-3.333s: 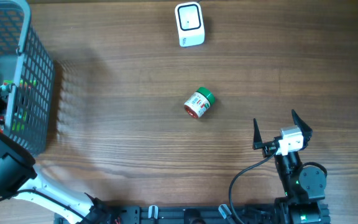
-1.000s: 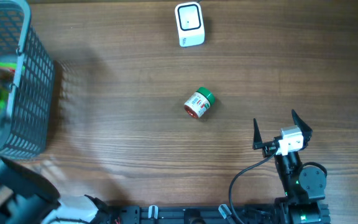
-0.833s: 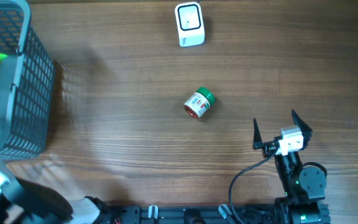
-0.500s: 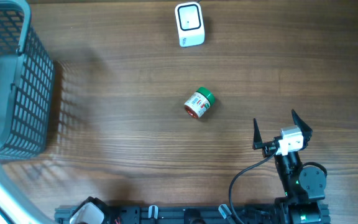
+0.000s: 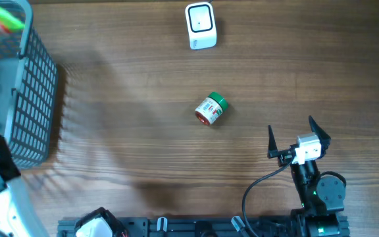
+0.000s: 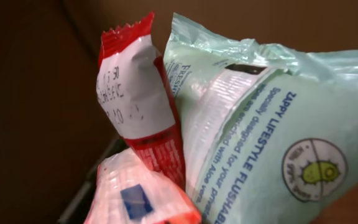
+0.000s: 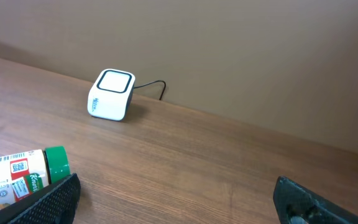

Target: Scan the item barcode

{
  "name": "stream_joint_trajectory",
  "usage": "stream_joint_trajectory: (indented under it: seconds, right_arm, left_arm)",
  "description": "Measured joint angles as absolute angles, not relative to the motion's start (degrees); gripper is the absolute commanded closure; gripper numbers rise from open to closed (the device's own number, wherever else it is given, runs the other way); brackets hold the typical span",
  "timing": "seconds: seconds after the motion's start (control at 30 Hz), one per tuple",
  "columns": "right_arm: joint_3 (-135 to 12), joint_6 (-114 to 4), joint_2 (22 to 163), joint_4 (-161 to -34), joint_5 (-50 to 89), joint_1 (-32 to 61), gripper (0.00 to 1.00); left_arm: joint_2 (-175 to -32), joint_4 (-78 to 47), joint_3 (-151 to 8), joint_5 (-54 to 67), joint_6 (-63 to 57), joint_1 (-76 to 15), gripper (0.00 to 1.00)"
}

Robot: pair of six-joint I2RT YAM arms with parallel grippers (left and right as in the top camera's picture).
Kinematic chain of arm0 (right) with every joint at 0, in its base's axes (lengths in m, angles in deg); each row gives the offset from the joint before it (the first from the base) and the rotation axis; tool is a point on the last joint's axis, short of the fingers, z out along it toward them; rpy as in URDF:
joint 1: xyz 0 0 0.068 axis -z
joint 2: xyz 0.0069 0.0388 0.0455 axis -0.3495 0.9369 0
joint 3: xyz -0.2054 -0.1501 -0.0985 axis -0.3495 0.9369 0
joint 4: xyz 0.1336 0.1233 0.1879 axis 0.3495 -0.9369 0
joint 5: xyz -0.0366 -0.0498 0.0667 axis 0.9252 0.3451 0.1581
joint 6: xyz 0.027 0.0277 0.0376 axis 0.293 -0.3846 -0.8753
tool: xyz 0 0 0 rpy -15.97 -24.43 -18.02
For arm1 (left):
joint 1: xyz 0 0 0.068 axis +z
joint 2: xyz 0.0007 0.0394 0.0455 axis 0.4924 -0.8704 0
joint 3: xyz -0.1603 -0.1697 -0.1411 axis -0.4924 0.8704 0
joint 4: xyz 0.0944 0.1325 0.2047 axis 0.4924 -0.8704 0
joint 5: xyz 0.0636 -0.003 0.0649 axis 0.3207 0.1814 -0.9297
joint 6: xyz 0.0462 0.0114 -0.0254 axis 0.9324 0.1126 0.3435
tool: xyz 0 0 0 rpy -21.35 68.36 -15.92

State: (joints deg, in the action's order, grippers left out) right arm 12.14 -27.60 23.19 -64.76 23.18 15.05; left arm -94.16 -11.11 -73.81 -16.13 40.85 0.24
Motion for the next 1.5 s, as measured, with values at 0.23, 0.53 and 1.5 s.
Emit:
stream_joint_trajectory:
  seconds: [0.23, 0.53, 1.5]
  right_arm:
    - [12.14, -27.60, 23.19, -64.76, 23.18, 15.05, 0.00]
    - [12.14, -27.60, 23.19, -64.73, 23.18, 15.05, 0.00]
    - [12.14, -27.60, 23.19, -64.73, 23.18, 15.05, 0.00]
  left_arm:
    - [-91.32, -28.86, -74.09, -15.98, 39.39, -9.75, 0.96]
    - [-98.25, -44.27, -74.09, -15.26, 36.11, -21.29, 0.96]
    - [-134.97, -42.34, -74.16, -7.32, 31.76, -33.66, 0.00]
